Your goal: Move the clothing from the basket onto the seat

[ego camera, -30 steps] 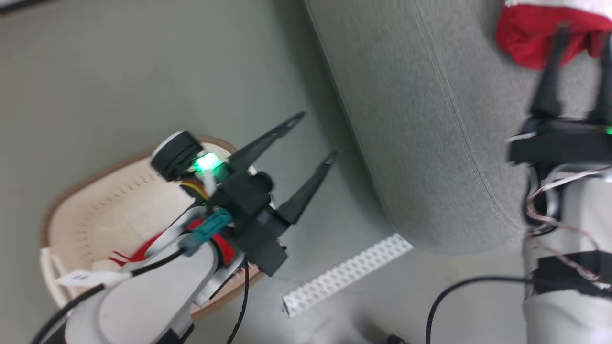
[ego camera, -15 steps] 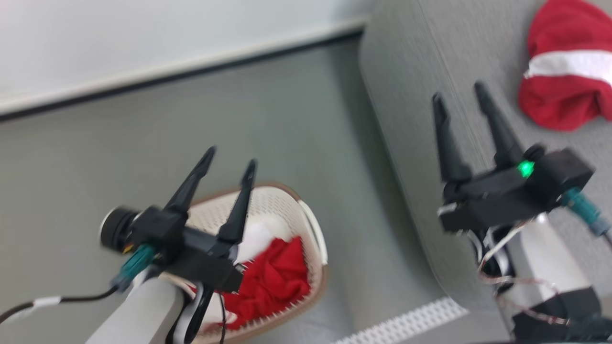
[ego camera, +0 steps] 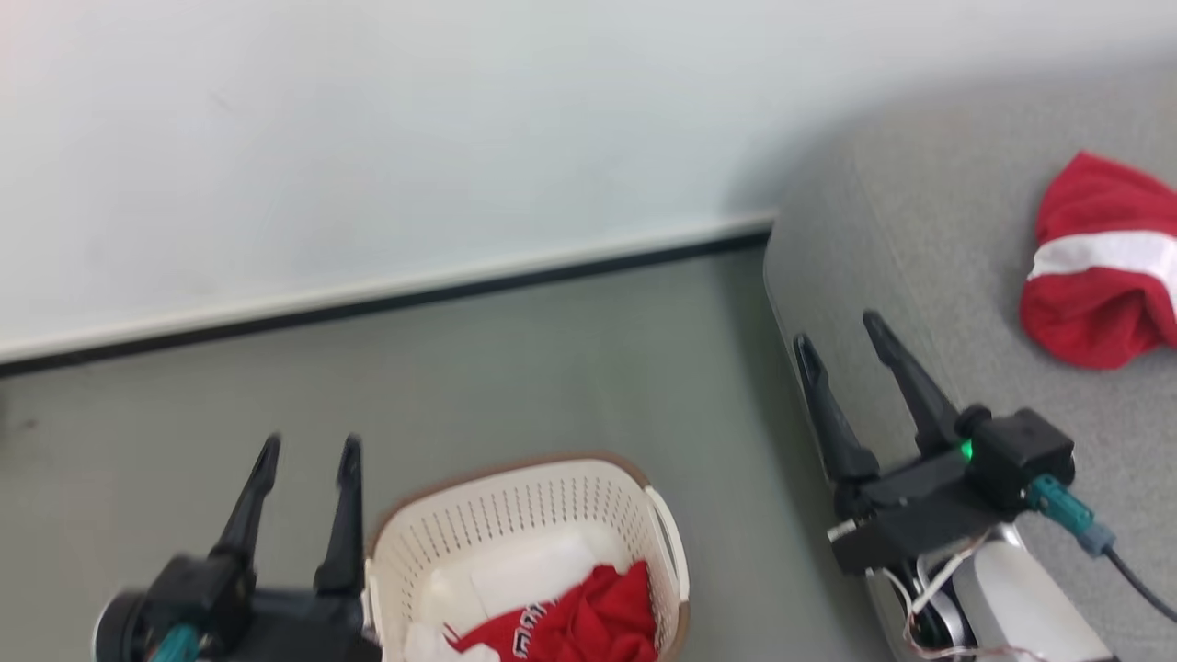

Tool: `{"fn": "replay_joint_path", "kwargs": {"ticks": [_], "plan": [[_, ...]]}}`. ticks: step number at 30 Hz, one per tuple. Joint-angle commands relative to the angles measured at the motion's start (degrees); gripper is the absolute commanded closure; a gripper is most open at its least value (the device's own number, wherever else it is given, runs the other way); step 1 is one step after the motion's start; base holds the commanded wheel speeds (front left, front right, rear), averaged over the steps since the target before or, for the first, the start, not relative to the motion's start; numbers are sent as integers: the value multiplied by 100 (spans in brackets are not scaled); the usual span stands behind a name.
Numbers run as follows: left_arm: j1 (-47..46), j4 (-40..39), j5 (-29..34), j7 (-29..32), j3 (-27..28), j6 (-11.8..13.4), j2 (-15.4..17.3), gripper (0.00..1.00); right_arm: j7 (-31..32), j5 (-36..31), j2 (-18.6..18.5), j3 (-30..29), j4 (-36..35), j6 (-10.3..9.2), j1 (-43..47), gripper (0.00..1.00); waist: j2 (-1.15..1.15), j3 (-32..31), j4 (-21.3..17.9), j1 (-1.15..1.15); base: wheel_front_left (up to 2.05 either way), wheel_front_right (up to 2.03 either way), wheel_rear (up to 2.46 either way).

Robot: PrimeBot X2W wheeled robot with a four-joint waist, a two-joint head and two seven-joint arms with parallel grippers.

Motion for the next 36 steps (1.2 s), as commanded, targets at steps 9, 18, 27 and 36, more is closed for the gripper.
{"fn": "replay_joint_path", "kwargs": {"ticks": [9,18,27,36], "plan": [[1221,-364,269,-29,652,-59,-71,0,-8,-177,192,-239,30,1,914,0,1,-933,336,1,0,0,0],[1970,-431,721,-30,1162,-455,-322,0,-9,-359,294,-239,-2,1,1393,0,1,-1109,320,1,0,0,0],[2167,-169,1114,-30,1461,-910,-677,0,-8,-476,408,-338,-26,1,1656,0,1,-1147,313,1,0,0,0],[2132,-21,1381,-30,1664,-1208,-904,0,-8,-512,430,-394,-43,1,1706,0,1,-1149,321,1,0,0,0]]}}
